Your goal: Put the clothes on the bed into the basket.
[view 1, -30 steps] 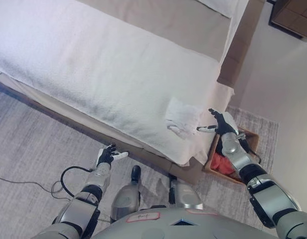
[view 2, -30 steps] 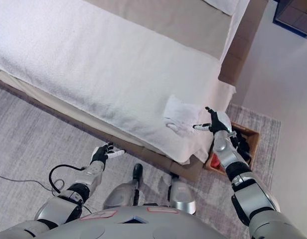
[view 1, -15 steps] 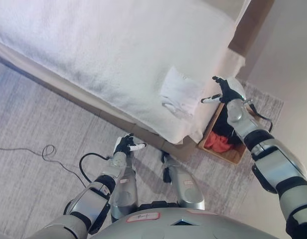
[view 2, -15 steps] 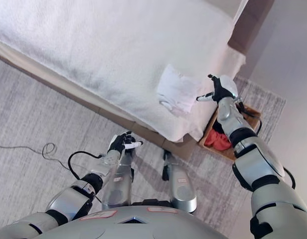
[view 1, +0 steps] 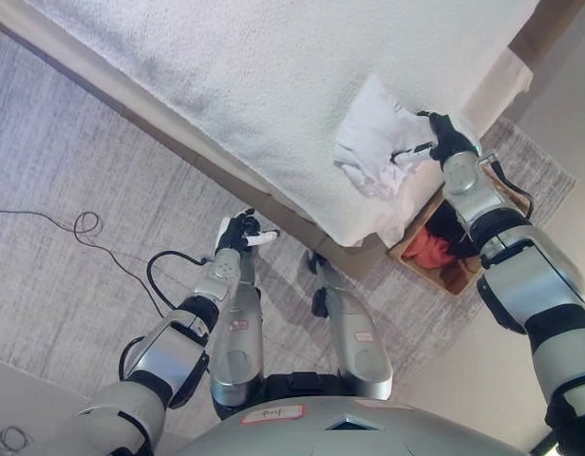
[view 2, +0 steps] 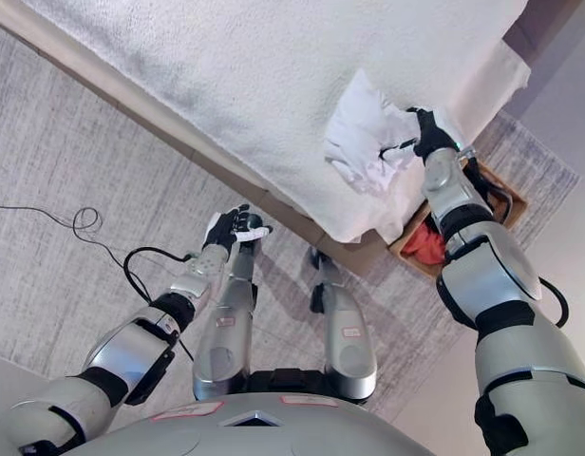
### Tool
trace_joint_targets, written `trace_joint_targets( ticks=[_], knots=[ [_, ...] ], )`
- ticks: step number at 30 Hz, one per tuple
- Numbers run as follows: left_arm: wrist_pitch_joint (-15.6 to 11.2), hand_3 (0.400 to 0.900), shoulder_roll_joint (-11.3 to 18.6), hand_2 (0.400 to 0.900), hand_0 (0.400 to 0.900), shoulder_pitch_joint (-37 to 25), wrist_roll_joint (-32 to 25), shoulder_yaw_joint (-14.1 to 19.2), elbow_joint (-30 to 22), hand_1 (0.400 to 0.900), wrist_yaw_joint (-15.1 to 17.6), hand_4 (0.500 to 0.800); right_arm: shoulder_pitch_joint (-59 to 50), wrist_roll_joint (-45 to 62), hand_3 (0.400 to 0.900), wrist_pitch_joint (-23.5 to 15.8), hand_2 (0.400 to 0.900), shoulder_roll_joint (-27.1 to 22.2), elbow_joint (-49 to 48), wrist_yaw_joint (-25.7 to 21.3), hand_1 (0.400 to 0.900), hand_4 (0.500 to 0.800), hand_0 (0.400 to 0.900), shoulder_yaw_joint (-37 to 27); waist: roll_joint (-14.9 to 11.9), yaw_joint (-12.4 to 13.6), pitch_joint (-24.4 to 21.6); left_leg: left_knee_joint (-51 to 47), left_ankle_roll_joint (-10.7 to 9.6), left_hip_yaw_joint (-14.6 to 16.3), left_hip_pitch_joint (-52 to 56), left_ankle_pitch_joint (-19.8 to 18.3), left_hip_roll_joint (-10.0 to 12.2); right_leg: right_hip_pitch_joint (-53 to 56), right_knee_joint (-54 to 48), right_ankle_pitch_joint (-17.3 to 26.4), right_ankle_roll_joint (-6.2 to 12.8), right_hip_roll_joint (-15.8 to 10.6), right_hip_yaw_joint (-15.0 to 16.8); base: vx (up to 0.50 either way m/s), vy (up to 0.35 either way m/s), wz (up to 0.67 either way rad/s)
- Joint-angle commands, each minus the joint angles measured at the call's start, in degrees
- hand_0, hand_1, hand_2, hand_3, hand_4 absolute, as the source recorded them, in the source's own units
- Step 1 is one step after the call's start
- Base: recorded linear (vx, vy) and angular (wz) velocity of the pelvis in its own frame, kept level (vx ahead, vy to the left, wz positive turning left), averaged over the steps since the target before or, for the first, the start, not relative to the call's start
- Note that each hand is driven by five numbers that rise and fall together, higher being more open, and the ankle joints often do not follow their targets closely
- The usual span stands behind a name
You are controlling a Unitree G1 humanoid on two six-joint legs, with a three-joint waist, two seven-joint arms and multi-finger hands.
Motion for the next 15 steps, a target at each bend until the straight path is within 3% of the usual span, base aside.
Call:
trace_joint_targets(
  ticks=[1, 2, 3, 15],
  knots=[
    [-2.36, 0.9, -1.4, 0.9, 0.9, -1.17, -1.17, -1.63, -3.15, 0.9, 0.72, 0.8, -7.39, 3.03, 0.9, -0.92, 0.9, -0.08, 2.03, 0.04, 0.9, 0.8, 0.9, -0.54, -0.33, 3.25, 1.11, 3.0, 1.45, 3.72, 1.62, -4.97, -0.07, -5.3, 7.52, -0.93, 3.11, -5.68, 4.0, -0.01, 0.01, 0.08],
    [-2.37, 0.9, -1.4, 0.9, 0.9, -1.17, -1.17, -1.64, -3.15, 0.9, 0.72, 0.8, -7.39, 3.03, 0.508, -0.93, 0.508, -0.09, 2.03, 0.05, 0.508, 0.565, 0.508, -0.55, -0.33, 3.25, 1.11, 3.01, 1.45, 3.71, 1.61, -4.97, -0.07, -5.3, 7.52, -0.93, 3.11, -5.68, 3.99, -0.01, 0.013, 0.06],
    [-2.35, 0.9, -1.59, 0.9, 0.9, -1.11, -1.35, -1.84, -2.95, 0.9, 0.6, 0.8, -7.71, 4.63, 0.4, -0.82, 0.4, 0.1, 2.55, 0.15, 0.4, 0.5, 0.4, -1.26, -0.26, 3.57, 1.29, 3.07, 1.41, 3.46, 1.36, -4.84, -0.19, -5.34, 7.49, -0.95, 3.1, -5.71, 3.82, 0.0, 0.0, 0.0],
    [-2.2, 0.9, -1.9, 0.9, 0.9, -1.21, -0.54, -1.36, 0.28, 0.9, 1.46, 0.8, -4.47, 9.34, 0.4, -2.02, 0.4, 1.64, 0.65, -0.49, 0.4, 0.5, 0.4, -4.41, -0.56, 2.73, -0.1, 1.91, 1.46, 3.3, 3.85, -5.12, -0.18, -3.08, 7.48, -1.66, 3.22, -5.97, 3.33, 0.0, 0.002, 0.02]
  ],
)
